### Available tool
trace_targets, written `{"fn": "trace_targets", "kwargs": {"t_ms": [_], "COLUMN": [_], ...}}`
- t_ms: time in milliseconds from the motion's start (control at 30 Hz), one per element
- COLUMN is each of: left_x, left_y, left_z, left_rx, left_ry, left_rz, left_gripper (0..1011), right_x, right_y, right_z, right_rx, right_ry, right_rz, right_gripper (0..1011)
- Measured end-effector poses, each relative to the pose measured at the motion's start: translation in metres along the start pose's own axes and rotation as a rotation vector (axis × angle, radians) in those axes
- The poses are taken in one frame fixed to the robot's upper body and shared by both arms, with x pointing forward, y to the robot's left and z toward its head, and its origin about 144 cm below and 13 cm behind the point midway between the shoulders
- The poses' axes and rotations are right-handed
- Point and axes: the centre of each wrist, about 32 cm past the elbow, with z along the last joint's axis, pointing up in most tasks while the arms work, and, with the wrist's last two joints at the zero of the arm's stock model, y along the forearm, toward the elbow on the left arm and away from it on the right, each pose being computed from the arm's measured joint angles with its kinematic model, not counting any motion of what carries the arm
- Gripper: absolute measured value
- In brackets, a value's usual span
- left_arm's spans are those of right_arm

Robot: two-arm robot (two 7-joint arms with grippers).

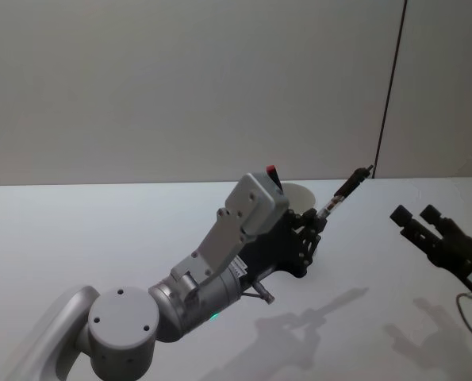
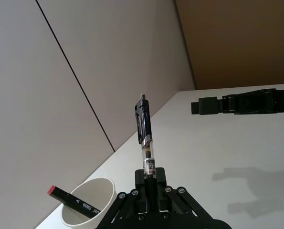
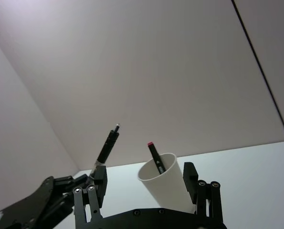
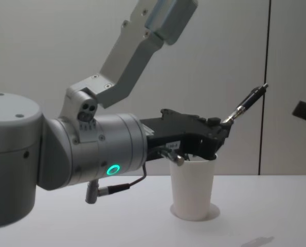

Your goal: Place the pen into the pen holder.

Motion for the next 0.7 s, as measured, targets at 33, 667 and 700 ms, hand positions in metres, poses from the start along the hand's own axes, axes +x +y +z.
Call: {"fn": "trace_targets", "kwargs": {"t_ms": [33,667,700], "left_x": [0.0,0.0,0.0], "left_y": [0.0,0.0,0.0], "left_z": [0.0,0.0,0.0], "left_rx": [0.0,0.0,0.0], "left_ry": [0.0,0.0,0.0], "left_rz": [0.0,0.0,0.0], "left_gripper": [139,138,138], "right_x": [0.0,-0.006,-0.006], "right_y": [0.001,0.029,0.029], "right_z": [-0.001,-0.022,-0.022], "right_rx": [0.002,0.02,0.019], "right_ry": [0.014,0.204,0.208], "right_rz": [0.006,0.1,0.101], "right_gripper": [1001,1002,1002]}}
